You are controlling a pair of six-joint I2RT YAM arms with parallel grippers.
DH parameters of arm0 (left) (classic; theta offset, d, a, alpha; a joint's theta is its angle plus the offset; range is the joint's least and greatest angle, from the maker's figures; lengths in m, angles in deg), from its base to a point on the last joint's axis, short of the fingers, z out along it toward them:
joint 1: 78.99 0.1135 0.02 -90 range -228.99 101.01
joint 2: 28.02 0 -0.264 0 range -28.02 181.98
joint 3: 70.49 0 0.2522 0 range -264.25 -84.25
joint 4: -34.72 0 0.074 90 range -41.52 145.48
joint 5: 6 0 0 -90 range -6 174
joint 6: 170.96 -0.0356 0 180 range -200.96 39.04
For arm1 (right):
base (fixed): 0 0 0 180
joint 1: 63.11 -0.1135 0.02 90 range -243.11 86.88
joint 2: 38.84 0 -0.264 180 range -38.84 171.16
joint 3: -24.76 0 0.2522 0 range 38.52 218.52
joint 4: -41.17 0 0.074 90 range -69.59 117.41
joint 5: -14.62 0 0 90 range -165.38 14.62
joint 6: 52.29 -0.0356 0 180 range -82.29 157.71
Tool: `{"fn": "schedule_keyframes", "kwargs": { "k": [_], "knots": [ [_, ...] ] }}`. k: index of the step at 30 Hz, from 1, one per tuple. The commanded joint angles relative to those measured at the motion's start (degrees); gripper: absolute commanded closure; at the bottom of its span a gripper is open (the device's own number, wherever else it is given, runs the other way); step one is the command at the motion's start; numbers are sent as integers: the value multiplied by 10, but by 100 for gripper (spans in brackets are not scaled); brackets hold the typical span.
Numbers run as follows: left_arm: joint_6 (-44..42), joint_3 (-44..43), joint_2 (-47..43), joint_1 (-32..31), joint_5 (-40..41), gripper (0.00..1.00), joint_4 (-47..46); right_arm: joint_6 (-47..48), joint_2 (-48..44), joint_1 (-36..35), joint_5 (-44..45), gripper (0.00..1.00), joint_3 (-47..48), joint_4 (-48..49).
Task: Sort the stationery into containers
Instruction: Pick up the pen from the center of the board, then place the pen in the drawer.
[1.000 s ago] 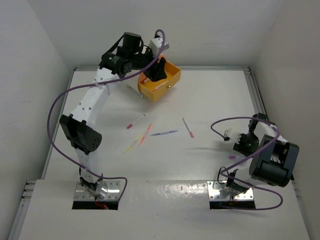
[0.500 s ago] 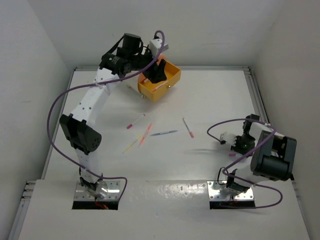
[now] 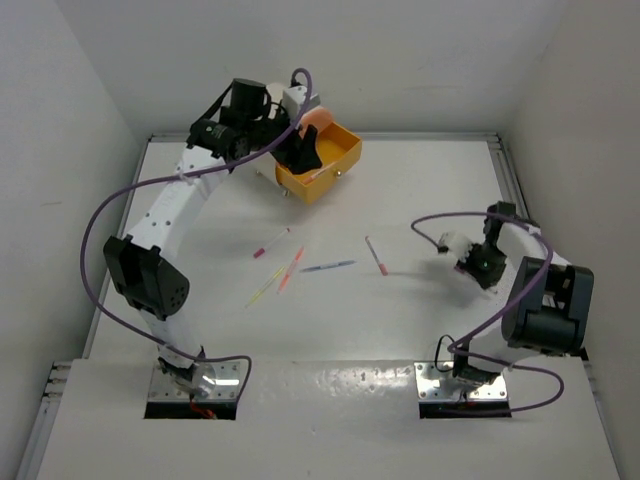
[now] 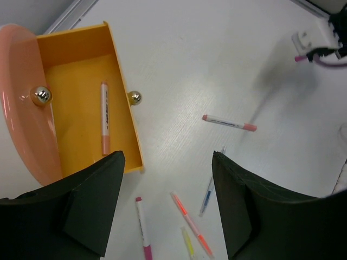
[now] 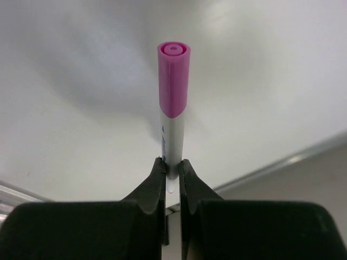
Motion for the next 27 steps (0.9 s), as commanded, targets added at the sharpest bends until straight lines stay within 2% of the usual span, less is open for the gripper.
{"fn": "schedule_keyframes", "kwargs": {
  "k": [1, 4, 5, 7, 11, 14, 15, 17, 20, 21, 24, 25, 27],
  "knots": [
    [29, 25, -45, 21, -25, 28, -56, -182, -5, -20, -92, 100, 139, -43],
    [56, 51, -54, 39, -43, 29, -86, -303, 27, -42, -170, 100, 273, -93],
    [56, 54, -55, 42, -46, 29, -92, -329, 27, -50, -185, 100, 274, -97],
    [66, 61, -60, 49, -49, 29, -103, -420, 49, -65, -211, 100, 341, -99],
    [44, 85, -75, 57, -40, 29, -112, -574, 90, -128, -276, 100, 465, -81],
    [32, 102, -85, 66, -39, 27, -106, -704, 124, -174, -289, 100, 534, -43],
    [32, 107, -89, 70, -38, 26, -107, -766, 134, -181, -293, 100, 545, -15],
    [31, 115, -98, 73, -36, 25, -107, -830, 140, -205, -295, 100, 558, 17],
    [28, 135, -108, 78, -35, 22, -118, -1028, 135, -231, -331, 100, 511, 120],
    [29, 142, -113, 80, -34, 19, -122, -1060, 139, -239, -342, 100, 502, 170],
    [39, 156, -123, 85, -28, 16, -131, -1156, 179, -282, -342, 100, 518, 228],
    [40, 161, -127, 87, -24, 16, -130, -1198, 193, -287, -342, 100, 542, 239],
    [40, 177, -138, 92, -9, 13, -128, -1215, 220, -304, -312, 100, 578, 231]
  ]
}}
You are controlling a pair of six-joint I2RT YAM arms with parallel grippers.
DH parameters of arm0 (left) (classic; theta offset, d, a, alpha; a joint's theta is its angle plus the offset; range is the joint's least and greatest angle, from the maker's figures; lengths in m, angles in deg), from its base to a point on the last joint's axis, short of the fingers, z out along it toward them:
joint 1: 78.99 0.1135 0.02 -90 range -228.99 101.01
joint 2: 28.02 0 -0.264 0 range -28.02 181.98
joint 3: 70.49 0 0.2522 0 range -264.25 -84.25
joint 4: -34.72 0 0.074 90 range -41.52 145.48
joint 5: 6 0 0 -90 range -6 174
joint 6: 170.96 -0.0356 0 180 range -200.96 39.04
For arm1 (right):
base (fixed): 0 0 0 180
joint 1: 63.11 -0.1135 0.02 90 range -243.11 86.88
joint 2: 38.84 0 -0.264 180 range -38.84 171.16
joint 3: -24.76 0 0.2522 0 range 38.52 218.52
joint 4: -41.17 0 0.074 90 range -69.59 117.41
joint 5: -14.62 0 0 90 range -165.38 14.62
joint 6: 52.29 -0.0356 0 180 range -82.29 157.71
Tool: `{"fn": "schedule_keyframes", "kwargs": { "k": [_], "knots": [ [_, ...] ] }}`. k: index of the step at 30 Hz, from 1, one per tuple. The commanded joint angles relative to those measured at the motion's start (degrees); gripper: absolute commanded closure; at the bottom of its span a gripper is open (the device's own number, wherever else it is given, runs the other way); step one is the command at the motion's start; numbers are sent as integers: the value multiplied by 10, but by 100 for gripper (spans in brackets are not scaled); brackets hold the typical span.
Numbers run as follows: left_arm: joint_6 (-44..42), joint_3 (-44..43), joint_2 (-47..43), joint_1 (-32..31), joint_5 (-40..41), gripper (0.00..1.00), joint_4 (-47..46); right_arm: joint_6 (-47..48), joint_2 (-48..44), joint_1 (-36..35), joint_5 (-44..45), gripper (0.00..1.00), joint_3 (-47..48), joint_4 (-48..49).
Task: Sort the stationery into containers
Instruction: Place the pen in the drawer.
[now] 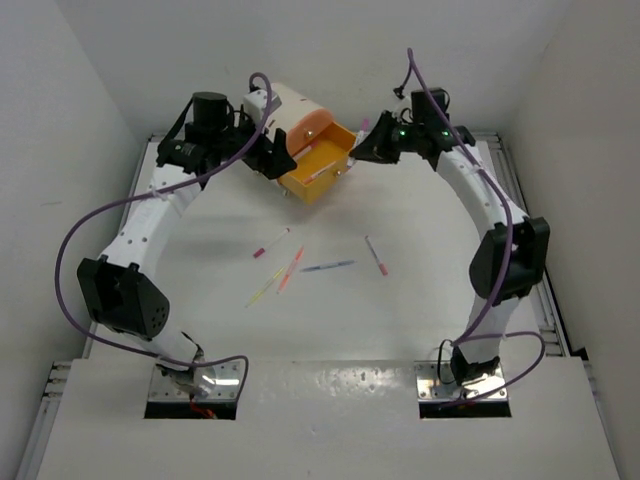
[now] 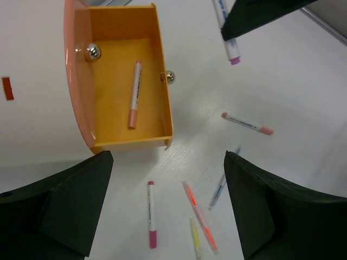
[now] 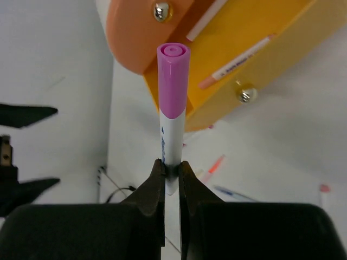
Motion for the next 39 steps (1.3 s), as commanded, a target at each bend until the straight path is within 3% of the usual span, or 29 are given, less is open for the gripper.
{"fn": "schedule_keyframes", "kwargs": {
  "k": [1, 3, 9, 11, 12, 15, 16, 23, 27, 31, 35, 39],
  "knots": [
    [-2, 19, -41, 18, 14, 9, -23, -135, 51, -27, 12, 100, 71, 74],
    [-3, 29, -50, 23, 25, 0, -17, -147, 69, -39, 15, 100, 95, 81],
    [2, 50, -70, 40, 32, 0, -16, -168, 123, -55, 33, 99, 130, 89],
    [3, 55, -74, 44, 29, 0, -18, -167, 138, -55, 37, 89, 140, 88],
    [5, 59, -76, 44, 31, 0, -20, -166, 143, -56, 39, 73, 149, 89],
    [-3, 69, -75, 44, 25, 0, -17, -163, 153, -56, 43, 51, 157, 89],
    [-6, 69, -73, 43, 21, 0, -14, -162, 153, -56, 41, 49, 156, 89],
    [-68, 76, -70, 11, 24, 4, 3, -142, 114, -40, 12, 48, 146, 95],
    [-148, 52, -35, -77, 41, 23, 41, -119, 50, 12, -8, 50, 108, 77],
    [-218, 15, 30, -144, 47, 40, 65, -94, -25, 120, -20, 53, 27, 52],
    [-190, -57, 102, -178, 91, 62, 61, -33, -95, 215, -31, 58, -26, -32],
    [-92, 46, 48, -158, 116, 55, -56, 101, -132, 245, 2, 61, -64, -143]
  ]
}}
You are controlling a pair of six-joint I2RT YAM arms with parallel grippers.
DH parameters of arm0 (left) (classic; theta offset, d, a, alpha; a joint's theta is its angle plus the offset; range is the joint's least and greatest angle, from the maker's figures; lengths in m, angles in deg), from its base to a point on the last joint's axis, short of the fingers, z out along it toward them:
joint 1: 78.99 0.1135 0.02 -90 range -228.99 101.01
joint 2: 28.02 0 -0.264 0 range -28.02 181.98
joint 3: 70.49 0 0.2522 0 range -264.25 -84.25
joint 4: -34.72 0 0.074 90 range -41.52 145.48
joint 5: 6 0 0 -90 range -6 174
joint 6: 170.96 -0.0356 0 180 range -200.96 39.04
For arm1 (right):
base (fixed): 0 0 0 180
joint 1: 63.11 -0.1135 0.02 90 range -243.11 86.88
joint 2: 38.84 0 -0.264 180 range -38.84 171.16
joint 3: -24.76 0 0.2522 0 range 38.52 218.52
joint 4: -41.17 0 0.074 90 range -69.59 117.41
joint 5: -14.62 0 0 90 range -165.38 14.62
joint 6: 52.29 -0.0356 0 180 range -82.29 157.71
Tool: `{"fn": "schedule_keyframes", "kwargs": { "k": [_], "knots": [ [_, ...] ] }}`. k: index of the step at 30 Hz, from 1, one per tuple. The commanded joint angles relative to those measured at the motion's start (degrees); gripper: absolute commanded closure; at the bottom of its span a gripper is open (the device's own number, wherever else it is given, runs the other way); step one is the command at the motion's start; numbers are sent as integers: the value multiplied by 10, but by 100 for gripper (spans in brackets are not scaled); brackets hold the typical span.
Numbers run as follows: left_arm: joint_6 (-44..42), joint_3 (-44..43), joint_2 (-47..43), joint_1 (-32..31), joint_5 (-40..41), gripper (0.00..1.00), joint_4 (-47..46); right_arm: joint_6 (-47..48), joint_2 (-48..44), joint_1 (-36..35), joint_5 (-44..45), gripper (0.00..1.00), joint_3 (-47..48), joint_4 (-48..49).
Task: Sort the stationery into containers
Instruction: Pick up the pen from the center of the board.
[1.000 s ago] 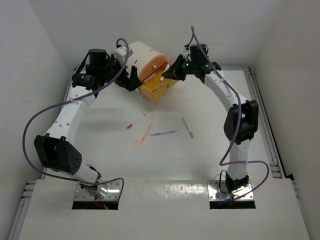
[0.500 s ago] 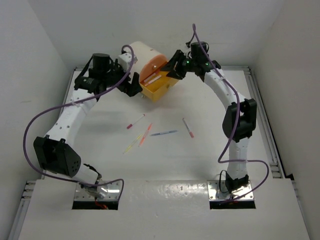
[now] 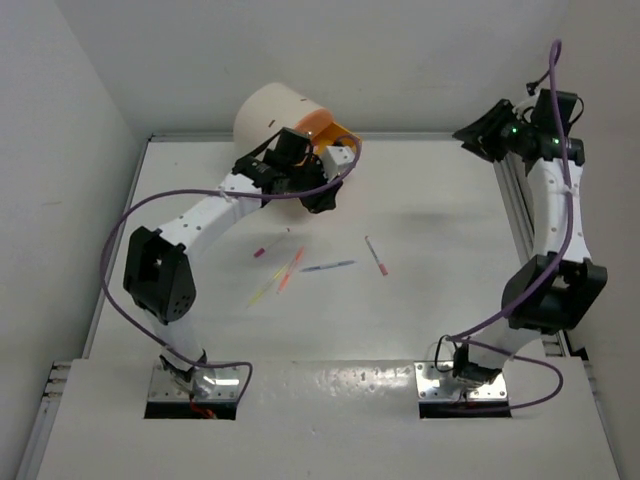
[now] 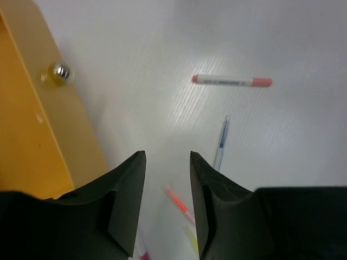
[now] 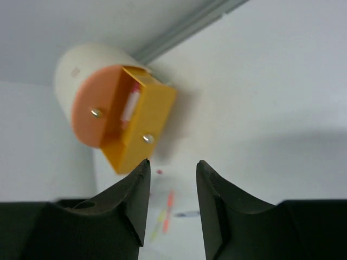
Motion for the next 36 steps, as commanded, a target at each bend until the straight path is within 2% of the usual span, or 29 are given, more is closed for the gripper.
{"fn": "schedule_keyframes", "kwargs": {
  "k": [1, 2, 5, 8, 12, 16, 26, 36],
  "knots": [
    [53, 52, -69, 22, 42, 55, -83, 161, -38, -25, 12, 62, -53, -118],
    [54, 73, -84, 20, 76, 55, -86, 177, -48, -34, 33, 62, -71, -139],
    [93, 140, -127, 34, 104, 54, -91, 215, -87, -54, 52, 62, -174, -142],
    [95, 227, -178, 58, 136, 53, -91, 222, -97, -67, 59, 62, -215, -130],
    [76, 286, -200, 107, 134, 52, -61, 225, -97, -79, 63, 62, -231, -120],
    [56, 312, -167, 133, 151, 52, -61, 230, -91, -98, 74, 62, -236, -111],
    [51, 297, -19, 177, 150, 52, -89, 240, -82, -110, 82, 63, -234, -108],
    [54, 282, 29, 179, 122, 51, -111, 244, -76, -111, 81, 63, -231, -112]
  ]
}}
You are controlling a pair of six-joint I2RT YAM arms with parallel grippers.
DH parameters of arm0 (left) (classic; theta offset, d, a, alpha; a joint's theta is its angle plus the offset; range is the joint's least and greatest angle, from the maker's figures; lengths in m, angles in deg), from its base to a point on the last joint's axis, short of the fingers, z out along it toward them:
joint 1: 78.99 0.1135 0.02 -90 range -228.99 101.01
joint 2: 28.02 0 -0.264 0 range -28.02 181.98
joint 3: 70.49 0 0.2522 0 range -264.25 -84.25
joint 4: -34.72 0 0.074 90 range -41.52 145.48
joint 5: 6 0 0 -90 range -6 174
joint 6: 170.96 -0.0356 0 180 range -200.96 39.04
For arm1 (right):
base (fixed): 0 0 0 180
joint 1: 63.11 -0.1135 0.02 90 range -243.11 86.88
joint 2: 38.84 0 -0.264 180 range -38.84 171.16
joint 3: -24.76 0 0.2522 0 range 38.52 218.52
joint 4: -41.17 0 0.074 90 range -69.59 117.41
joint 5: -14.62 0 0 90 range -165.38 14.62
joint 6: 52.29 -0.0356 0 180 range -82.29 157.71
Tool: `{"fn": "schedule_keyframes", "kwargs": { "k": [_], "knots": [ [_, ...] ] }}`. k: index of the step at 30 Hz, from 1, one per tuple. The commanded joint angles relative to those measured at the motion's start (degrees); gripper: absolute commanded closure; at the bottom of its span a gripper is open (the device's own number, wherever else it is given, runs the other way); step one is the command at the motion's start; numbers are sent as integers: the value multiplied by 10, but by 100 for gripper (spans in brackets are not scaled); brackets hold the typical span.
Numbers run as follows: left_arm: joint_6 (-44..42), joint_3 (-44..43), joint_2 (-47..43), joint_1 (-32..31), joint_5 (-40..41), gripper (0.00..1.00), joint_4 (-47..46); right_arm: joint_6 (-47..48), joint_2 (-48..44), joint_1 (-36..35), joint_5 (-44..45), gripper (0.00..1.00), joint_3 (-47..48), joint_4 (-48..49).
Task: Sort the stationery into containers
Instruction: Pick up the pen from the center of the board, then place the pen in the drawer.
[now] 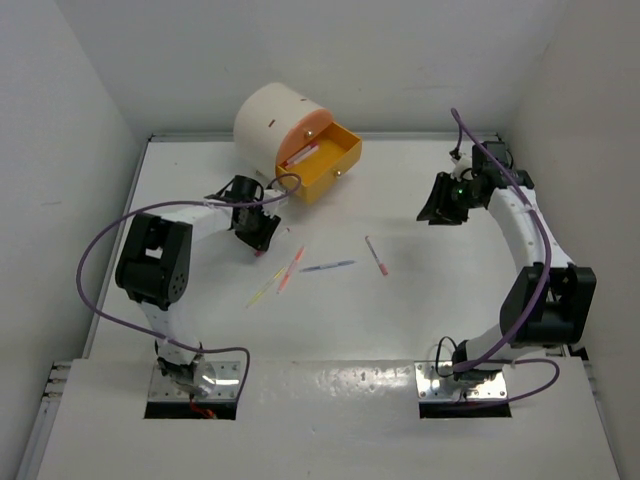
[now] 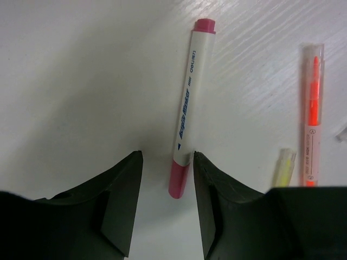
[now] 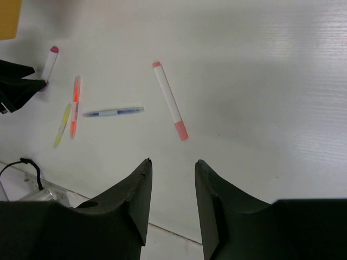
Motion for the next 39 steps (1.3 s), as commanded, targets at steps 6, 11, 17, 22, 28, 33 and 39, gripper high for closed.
{"fn": "schedule_keyframes", "kwargs": {
  "k": [6, 11, 17, 22, 28, 33, 39],
  "knots": [
    [6, -11, 15, -1, -9, 55, -26, 10, 11, -1, 4, 64, 11, 20],
    [6, -1, 15, -11, 15, 57, -31, 10, 17, -1, 5, 64, 13, 24],
    [1, 19, -8, -16, -12, 75, -12, 16, 19, -1, 7, 64, 13, 25],
    [-22, 52, -97, -16, -61, 93, 16, 16, 12, -1, 7, 64, 1, 27],
    [-12, -11, -229, -36, -135, 100, 41, 14, 7, -1, 0, 64, -5, 32],
    [44, -184, -205, -68, -108, 100, 49, 16, 12, -2, -3, 64, -1, 32],
    [50, -395, -65, -87, -46, 100, 84, 16, 21, -8, -4, 64, 13, 33]
  ]
}}
